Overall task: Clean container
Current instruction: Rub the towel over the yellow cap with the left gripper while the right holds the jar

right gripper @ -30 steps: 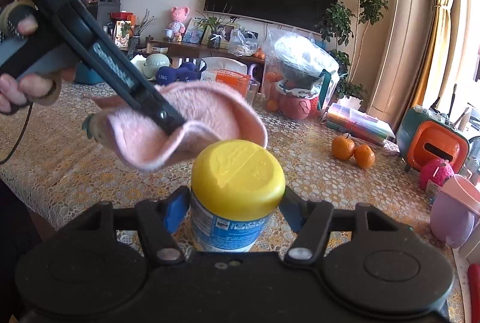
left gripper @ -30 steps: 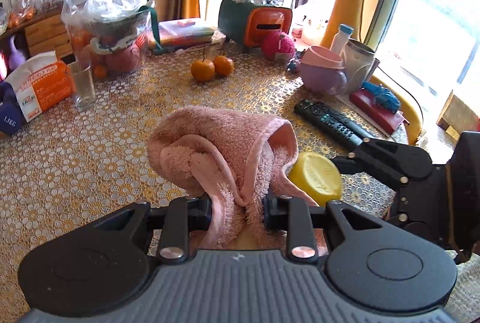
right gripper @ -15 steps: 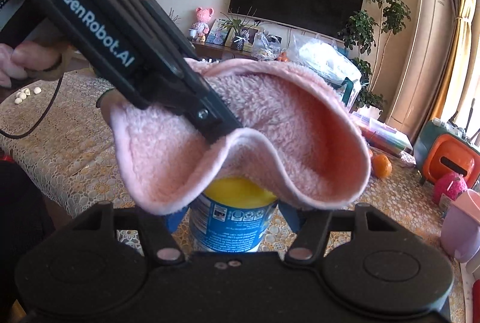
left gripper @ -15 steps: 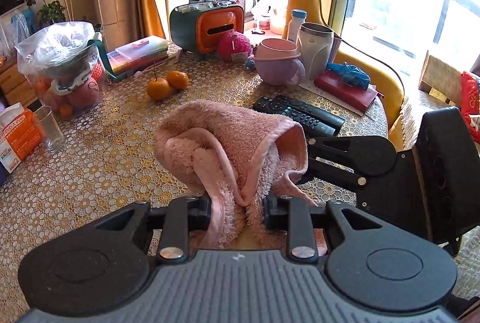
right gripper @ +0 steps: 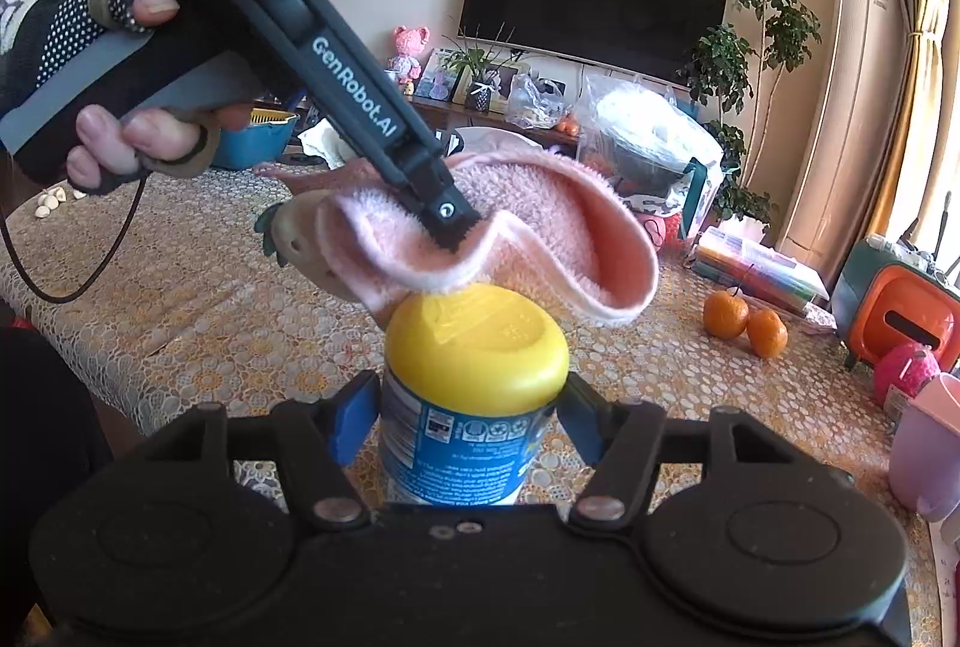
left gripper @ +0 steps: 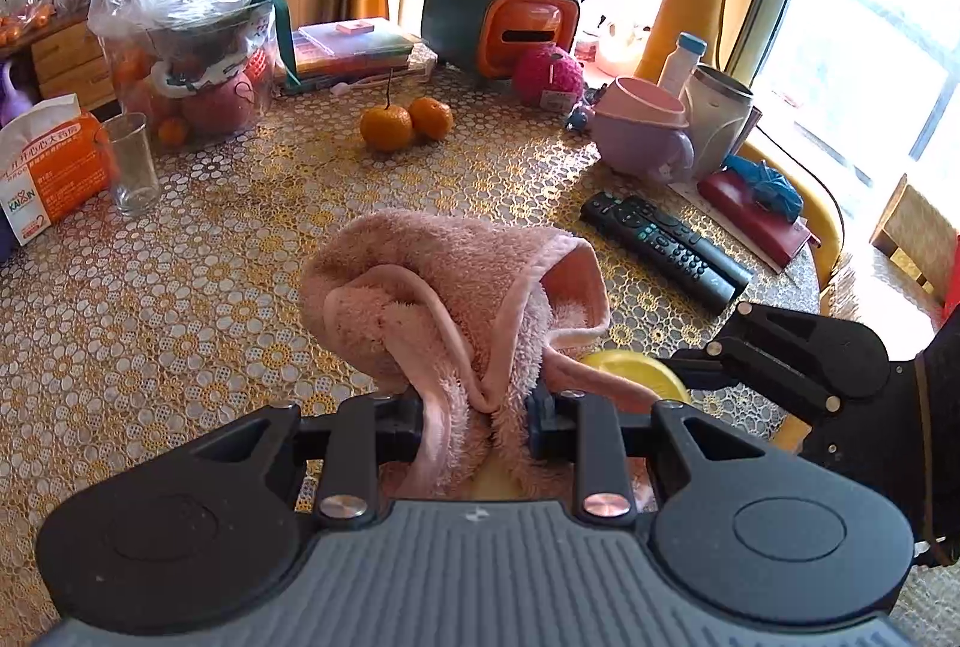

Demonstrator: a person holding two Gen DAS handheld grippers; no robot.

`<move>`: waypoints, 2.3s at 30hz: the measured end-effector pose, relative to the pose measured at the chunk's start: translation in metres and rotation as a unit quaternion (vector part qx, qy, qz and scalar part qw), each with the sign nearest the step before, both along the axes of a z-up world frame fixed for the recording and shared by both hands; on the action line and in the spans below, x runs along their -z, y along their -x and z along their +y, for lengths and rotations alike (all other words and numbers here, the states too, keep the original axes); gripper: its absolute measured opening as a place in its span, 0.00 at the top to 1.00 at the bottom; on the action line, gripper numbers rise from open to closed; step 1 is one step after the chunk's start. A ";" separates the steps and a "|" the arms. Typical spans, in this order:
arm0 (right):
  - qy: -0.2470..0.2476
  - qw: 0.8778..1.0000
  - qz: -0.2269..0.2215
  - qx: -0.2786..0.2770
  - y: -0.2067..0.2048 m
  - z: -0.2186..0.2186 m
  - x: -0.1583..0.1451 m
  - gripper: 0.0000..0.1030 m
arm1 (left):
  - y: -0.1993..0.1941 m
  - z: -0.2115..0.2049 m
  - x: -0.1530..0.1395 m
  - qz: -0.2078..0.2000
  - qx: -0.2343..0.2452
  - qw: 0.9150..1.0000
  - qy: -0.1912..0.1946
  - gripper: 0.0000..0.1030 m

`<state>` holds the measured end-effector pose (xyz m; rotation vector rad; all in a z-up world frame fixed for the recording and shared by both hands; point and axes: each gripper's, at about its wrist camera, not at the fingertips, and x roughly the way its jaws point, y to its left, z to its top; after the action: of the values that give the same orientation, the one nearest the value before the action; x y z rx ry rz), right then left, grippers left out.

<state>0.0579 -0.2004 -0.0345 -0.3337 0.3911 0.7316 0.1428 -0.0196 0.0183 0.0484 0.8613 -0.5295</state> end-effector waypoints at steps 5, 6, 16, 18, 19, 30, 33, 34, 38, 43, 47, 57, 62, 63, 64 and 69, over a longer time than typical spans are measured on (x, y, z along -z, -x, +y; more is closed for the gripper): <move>-0.004 1.000 0.000 0.000 0.000 -0.001 0.000 0.38 | -0.003 0.000 0.027 0.027 0.006 1.000 -0.012 0.74; -0.004 1.000 0.000 0.000 0.000 -0.001 0.000 0.38 | -0.005 0.001 0.032 0.034 0.006 0.999 -0.010 0.74; -0.017 1.000 0.016 0.002 -0.002 -0.008 -0.002 0.38 | -0.006 -0.004 0.059 0.057 0.018 0.998 -0.036 0.74; -0.019 1.000 0.022 0.012 -0.002 -0.008 -0.004 0.38 | -0.004 -0.005 0.057 0.051 0.015 0.998 -0.041 0.74; -0.019 0.999 0.025 0.016 -0.001 -0.008 -0.004 0.38 | -0.003 -0.004 0.056 0.050 0.012 0.998 -0.041 0.74; -0.038 0.996 0.020 0.075 0.013 -0.006 -0.017 0.37 | 0.011 0.016 0.038 0.033 -0.019 0.999 -0.031 0.74; -0.050 0.994 0.031 0.096 0.013 -0.006 -0.016 0.34 | 0.015 0.022 0.028 0.021 -0.026 0.999 -0.022 0.74; -0.054 0.993 0.036 0.101 0.012 -0.006 -0.015 0.33 | 0.016 0.023 0.023 0.016 -0.027 0.999 -0.019 0.74; -0.062 0.990 0.038 0.118 0.008 -0.004 -0.014 0.31 | 0.026 0.024 -0.003 -0.017 -0.018 1.000 -0.011 0.74; -0.078 0.987 0.049 0.133 0.004 -0.001 -0.012 0.31 | 0.033 0.022 -0.032 -0.053 -0.017 0.998 0.000 0.74; -0.094 0.983 0.050 0.152 0.005 0.000 -0.014 0.31 | 0.036 0.014 -0.051 -0.071 0.001 0.997 0.012 0.74; -0.086 0.977 0.035 0.194 0.011 0.013 -0.005 0.29 | 0.046 -0.045 -0.050 -0.079 0.116 0.990 -0.033 0.74; -0.069 0.979 0.026 0.192 0.009 0.018 -0.001 0.40 | 0.044 -0.070 -0.040 -0.086 0.142 0.983 -0.075 0.74; -0.069 0.979 0.024 0.190 0.009 0.019 -0.001 0.40 | 0.041 -0.071 -0.038 -0.084 0.142 0.983 -0.075 0.74; -0.068 0.979 0.022 0.189 0.009 0.019 0.000 0.41 | 0.040 -0.071 -0.038 -0.085 0.140 0.984 -0.076 0.74; -0.069 0.982 0.020 0.175 0.012 0.015 0.001 0.41 | 0.022 -0.064 -0.033 -0.081 0.116 0.987 -0.081 0.74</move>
<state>0.0464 -0.1858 -0.0353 -0.1130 0.4219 0.4190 0.1207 -0.0832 0.0517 0.3395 0.7424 -0.6624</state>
